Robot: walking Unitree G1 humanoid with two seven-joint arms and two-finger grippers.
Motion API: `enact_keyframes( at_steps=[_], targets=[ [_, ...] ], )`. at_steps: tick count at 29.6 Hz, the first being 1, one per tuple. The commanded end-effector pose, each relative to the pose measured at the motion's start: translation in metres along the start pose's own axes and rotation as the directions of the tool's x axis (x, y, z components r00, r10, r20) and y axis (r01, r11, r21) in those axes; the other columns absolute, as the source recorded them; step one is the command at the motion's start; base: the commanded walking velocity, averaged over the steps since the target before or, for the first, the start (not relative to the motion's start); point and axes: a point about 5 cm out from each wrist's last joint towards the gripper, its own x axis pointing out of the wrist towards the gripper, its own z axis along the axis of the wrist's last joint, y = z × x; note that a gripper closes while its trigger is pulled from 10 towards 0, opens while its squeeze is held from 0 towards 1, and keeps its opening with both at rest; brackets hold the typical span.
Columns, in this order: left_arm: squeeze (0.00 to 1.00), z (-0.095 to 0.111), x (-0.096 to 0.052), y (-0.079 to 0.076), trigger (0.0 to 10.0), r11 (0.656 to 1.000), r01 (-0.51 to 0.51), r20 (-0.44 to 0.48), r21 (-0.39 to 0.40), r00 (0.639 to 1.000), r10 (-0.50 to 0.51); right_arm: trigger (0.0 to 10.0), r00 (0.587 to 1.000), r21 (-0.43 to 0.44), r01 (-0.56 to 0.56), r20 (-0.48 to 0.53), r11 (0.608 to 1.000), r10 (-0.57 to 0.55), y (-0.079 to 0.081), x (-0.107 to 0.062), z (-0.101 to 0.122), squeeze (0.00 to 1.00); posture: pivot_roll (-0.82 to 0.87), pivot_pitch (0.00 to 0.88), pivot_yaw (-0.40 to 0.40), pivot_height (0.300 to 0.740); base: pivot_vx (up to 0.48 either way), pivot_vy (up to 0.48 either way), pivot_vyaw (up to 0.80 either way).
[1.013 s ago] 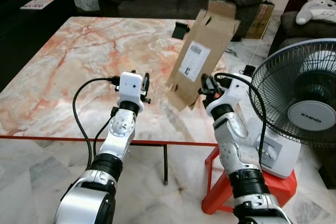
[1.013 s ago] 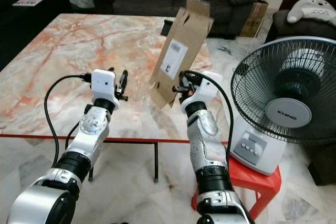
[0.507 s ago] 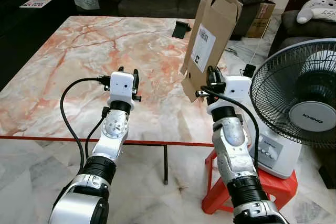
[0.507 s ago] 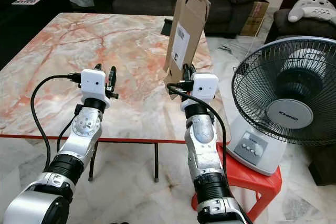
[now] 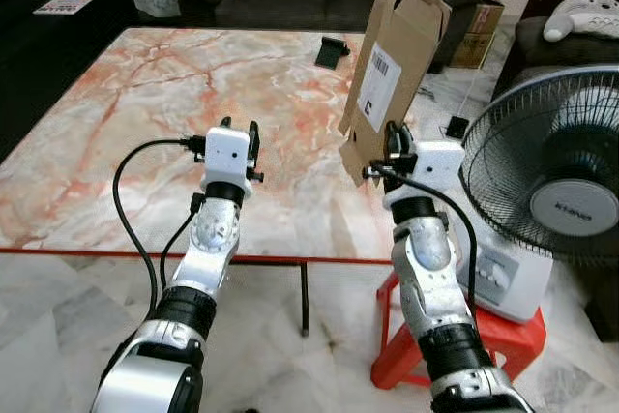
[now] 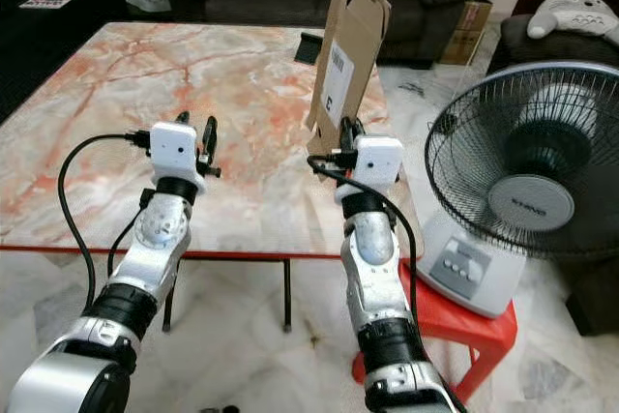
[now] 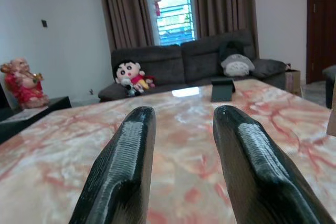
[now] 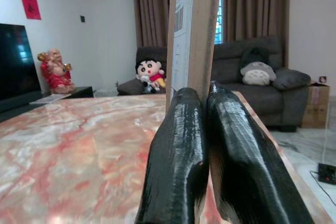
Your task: Picking trash to rubbish bin
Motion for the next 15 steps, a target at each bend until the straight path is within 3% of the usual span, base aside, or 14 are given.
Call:
enact_keyframes(
  at_steps=[1,15],
  targets=[
    [0.0,0.0019,0.0005,0.0006,10.0,1.0,0.001,0.01,0.016,1.0,-0.001,10.0,1.0,-0.007,0.008,0.002,1.0,-0.008,-0.0001,0.0006,-0.0003,0.0,-0.1,0.027,-0.006,0.74,-0.244,0.0,0.0],
    [0.0,0.0019,0.0002,0.0,10.0,1.0,0.004,0.007,0.016,1.0,-0.005,10.0,1.0,-0.018,0.026,0.006,0.999,-0.026,-0.0044,0.0006,-0.0009,0.0,-0.11,0.029,-0.006,0.74,-0.263,0.0,0.0]
  ],
)
